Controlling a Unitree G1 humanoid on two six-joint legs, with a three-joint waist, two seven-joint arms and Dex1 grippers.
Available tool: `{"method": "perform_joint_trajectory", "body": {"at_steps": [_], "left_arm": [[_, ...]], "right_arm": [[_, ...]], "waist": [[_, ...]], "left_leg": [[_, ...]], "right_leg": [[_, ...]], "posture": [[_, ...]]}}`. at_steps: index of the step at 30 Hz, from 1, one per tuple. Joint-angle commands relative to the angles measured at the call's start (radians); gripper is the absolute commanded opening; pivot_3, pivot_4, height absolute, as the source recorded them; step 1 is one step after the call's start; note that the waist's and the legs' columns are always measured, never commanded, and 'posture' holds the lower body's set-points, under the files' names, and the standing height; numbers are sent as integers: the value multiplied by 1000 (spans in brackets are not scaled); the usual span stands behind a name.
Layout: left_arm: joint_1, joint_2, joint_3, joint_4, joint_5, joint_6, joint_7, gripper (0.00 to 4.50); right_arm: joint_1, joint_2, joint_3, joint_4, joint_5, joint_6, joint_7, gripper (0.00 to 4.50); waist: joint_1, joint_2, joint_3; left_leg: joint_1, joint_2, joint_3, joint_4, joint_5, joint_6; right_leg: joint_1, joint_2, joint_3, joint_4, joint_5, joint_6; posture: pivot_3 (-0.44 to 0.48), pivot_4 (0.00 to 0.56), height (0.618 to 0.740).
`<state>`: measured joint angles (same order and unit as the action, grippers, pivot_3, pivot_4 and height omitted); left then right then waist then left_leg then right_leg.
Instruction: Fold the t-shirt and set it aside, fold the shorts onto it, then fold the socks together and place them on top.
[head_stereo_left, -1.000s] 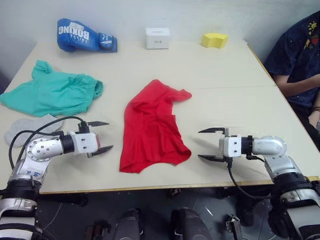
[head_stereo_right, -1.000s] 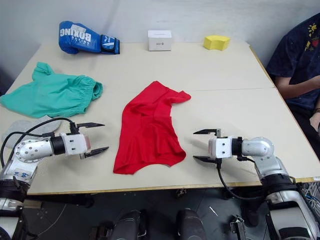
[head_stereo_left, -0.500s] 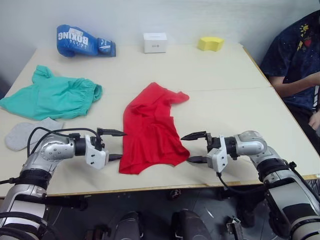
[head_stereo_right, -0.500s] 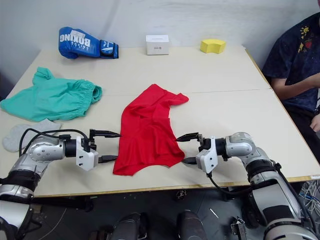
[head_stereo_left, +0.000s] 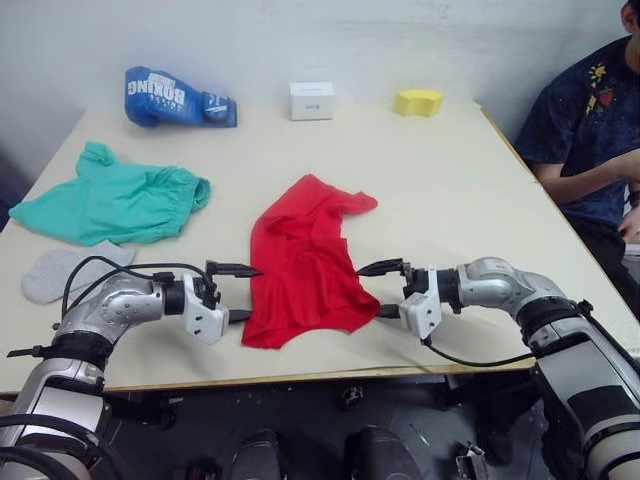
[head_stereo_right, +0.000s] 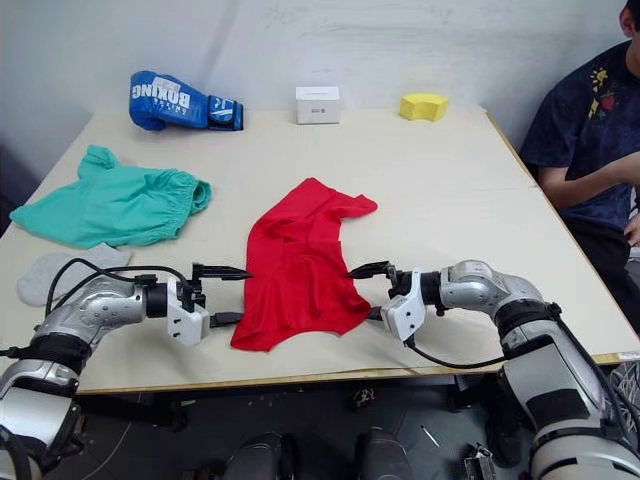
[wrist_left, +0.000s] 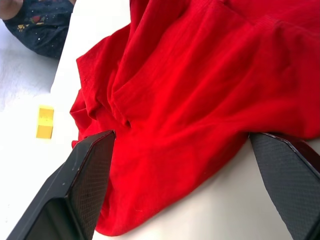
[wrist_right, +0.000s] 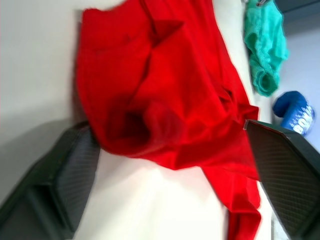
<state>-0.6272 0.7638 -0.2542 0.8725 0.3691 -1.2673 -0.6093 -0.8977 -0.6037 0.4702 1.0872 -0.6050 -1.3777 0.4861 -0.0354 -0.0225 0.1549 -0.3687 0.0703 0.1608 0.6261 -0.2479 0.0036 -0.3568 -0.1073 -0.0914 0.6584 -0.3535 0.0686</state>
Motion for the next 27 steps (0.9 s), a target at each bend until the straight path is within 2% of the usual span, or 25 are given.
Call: {"method": "perform_joint_trajectory", "body": {"at_steps": [1,4,6,7,8,12,15,19,20,24,27], "left_arm": [[-11,-45,-61,30,88,29,30,4462],[-34,-61,-75,50,109,41,54,4500],[-47,-73,-88,59,113,47,59,4500],[-51,-80,-94,60,110,51,58,4057],[-54,-87,-100,61,101,54,50,3846],[-55,-101,-121,59,56,66,4,2485],[-47,-105,-125,49,-2,107,-56,1526],[-8,-107,-130,-42,-146,227,-208,155],[8,-105,-129,-83,-190,259,-247,31],[103,-71,-106,-312,-367,418,-369,31],[222,-21,-69,-519,-480,547,-413,31]], "right_arm": [[-12,40,67,51,-95,68,-46,4500],[-29,57,88,73,-102,59,-61,3854],[-36,65,95,86,-99,59,-63,3181],[-38,69,98,91,-98,60,-65,2764],[-38,72,100,96,-91,60,-62,2416],[-39,80,101,100,-60,50,-44,917],[-34,73,92,94,-24,33,-18,0],[-16,53,77,87,67,15,58,0],[-10,47,75,86,99,14,90,0],[31,15,57,33,287,52,248,0],[104,-33,34,-102,478,142,365,0]], "waist": [[2,0,-2],[5,1,-3],[6,2,-4],[6,2,-4],[6,2,-3],[6,3,-3],[6,5,-2],[4,8,0],[3,9,1],[-2,11,4],[-7,10,12]], "left_leg": [[0,0,0,0,0,0],[0,-1,0,-1,0,0],[-1,-2,0,-2,1,2],[-1,-2,1,-2,2,3],[-1,-2,1,-2,2,4],[-2,-3,1,-3,3,4],[-3,-3,1,-4,3,4],[-4,-3,2,-4,3,4],[-4,-3,2,-5,3,4],[-5,-4,3,-6,3,3],[-7,-4,4,-6,2,1]], "right_leg": [[0,0,0,0,0,0],[0,0,0,0,0,0],[1,-1,0,1,0,0],[1,-2,0,1,0,0],[1,-2,0,1,0,0],[0,-2,0,1,0,0],[-2,-2,0,1,0,0],[-2,-2,0,1,0,1],[-2,-2,0,1,0,1],[-3,-2,2,0,-2,3],[-4,-2,3,-3,-2,3]], "posture": [[0,150,740],[0,150,740],[0,150,740],[0,150,740],[0,150,740],[0,150,740],[0,150,740],[0,150,740],[0,150,740],[0,150,740],[0,150,740]]}}
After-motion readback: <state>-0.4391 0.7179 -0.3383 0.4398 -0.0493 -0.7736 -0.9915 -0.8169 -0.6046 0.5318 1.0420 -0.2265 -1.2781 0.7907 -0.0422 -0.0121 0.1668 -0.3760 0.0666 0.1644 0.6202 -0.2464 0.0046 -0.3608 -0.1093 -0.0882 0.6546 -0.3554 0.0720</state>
